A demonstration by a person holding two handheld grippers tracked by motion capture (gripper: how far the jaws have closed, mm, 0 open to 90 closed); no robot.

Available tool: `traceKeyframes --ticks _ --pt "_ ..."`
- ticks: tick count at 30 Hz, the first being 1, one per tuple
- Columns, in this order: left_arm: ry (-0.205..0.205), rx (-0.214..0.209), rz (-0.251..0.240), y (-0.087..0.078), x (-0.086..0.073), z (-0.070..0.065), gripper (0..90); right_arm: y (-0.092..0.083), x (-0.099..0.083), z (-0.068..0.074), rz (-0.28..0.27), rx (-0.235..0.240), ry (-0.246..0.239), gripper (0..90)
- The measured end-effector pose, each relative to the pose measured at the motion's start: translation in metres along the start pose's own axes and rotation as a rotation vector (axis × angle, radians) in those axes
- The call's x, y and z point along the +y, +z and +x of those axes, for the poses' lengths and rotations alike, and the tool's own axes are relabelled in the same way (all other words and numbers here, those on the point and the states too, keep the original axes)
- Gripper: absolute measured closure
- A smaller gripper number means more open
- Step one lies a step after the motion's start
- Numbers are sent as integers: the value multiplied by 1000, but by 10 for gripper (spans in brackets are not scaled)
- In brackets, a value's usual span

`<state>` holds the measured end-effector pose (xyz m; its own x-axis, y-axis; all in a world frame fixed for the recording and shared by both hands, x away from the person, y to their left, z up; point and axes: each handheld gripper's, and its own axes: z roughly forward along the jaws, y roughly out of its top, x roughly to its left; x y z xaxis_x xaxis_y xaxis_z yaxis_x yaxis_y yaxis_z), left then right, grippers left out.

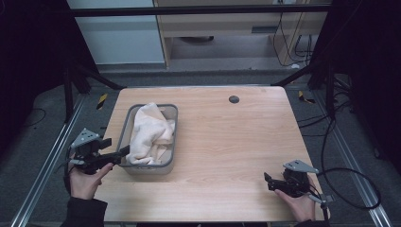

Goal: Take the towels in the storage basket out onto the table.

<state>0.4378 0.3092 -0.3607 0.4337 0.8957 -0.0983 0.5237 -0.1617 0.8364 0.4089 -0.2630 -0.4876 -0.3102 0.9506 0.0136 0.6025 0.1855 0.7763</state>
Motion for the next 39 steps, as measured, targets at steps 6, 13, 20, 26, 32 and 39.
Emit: traceKeyframes --ticks 6,13,20,26,32,39 --pt "15 -2 24 5 10 0 203 1 0 0 5 6 -3 117" --pt "39 -8 66 15 19 -3 195 2 0 1 10 13 -2 117" --pt "63 -11 105 23 26 -5 188 2 0 1 11 18 -6 117" --pt "70 -14 148 30 31 -3 186 3 0 1 14 17 -13 117" --pt "81 -14 178 36 32 -3 179 3 0 0 18 19 -17 117" --pt "96 -17 217 48 36 -3 170 4 0 1 20 23 -18 117"
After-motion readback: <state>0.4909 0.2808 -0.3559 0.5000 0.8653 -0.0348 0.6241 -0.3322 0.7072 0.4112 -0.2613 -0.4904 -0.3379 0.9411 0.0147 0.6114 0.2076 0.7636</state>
